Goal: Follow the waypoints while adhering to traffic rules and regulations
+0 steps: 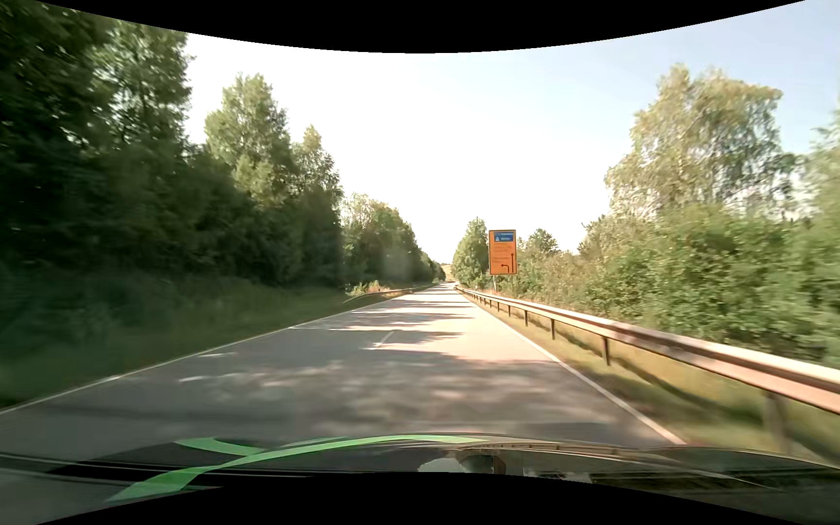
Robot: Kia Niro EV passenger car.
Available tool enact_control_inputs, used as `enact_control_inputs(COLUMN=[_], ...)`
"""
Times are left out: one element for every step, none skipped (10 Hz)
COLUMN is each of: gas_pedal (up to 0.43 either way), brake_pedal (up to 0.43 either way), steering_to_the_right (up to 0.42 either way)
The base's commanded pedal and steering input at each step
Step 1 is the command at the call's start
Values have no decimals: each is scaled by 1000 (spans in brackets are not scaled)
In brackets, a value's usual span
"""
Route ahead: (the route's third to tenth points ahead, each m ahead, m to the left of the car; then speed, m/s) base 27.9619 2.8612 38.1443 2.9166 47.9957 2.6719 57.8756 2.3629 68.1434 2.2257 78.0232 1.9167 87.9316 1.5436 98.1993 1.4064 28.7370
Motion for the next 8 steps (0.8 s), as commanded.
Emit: enact_control_inputs(gas_pedal=[248,260,260,260,268,268,280,280], brake_pedal=[0,0,0,0,0,0,0,0], steering_to_the_right=[-4,-4,-4,-4,-4,-4,-4,-4])
